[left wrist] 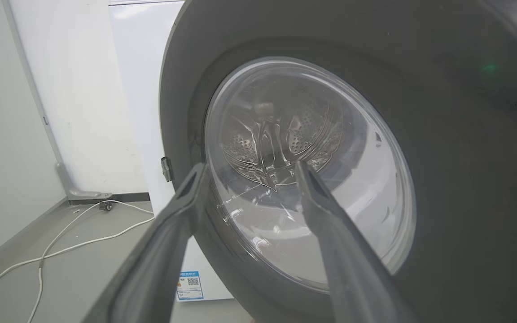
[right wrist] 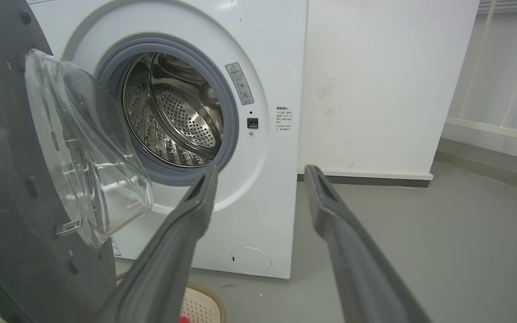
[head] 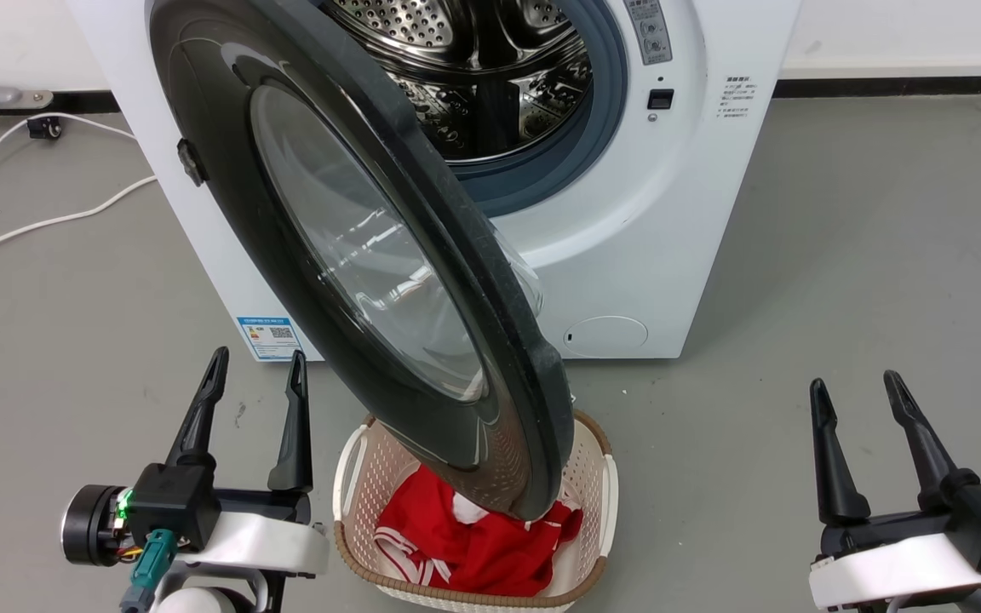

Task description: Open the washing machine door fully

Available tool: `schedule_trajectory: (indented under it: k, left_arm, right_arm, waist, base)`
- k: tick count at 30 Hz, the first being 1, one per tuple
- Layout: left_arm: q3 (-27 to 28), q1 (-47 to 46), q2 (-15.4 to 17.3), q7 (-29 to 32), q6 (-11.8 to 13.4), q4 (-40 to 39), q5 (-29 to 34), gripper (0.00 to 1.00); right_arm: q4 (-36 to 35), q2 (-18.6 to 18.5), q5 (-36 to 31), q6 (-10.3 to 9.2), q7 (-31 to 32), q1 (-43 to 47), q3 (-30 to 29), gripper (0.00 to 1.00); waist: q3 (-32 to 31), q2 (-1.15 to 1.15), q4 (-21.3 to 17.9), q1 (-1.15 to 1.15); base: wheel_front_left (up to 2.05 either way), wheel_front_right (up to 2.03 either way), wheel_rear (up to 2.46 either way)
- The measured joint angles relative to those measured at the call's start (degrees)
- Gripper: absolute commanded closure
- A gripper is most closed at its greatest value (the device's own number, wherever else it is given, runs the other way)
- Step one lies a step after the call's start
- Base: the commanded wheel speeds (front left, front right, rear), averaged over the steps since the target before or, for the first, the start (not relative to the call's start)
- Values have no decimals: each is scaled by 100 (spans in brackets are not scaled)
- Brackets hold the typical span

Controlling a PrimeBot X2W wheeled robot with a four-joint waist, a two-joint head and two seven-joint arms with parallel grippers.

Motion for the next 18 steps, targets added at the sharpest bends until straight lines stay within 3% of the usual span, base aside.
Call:
schedule_trajectory:
  k: [4,5,7,18]
  left_arm:
    - [-10,-1,-1,0,0,-4,20,0]
    - [-15,-1,-1,0,-1,-11,20,21]
    - [-23,-3,-1,0,-2,-23,27,100]
    - [7,-120,-2,0,1,-291,-3,100]
  right_arm:
    - [35,0,34,0,-30,-20,-11,0]
    - [36,0,36,0,-31,-30,-19,0]
    - [44,0,80,0,-36,-36,-29,0]
    - [93,0,129,0,-57,-59,-57,0]
  waist:
    - [28,0,-1,0]
    - [35,0,-1,0]
    - [50,0,-2,1]
    - [104,0,-21,0]
  base:
    - [0,0,0]
    - [0,0,0]
    - [0,0,0]
    - [0,0,0]
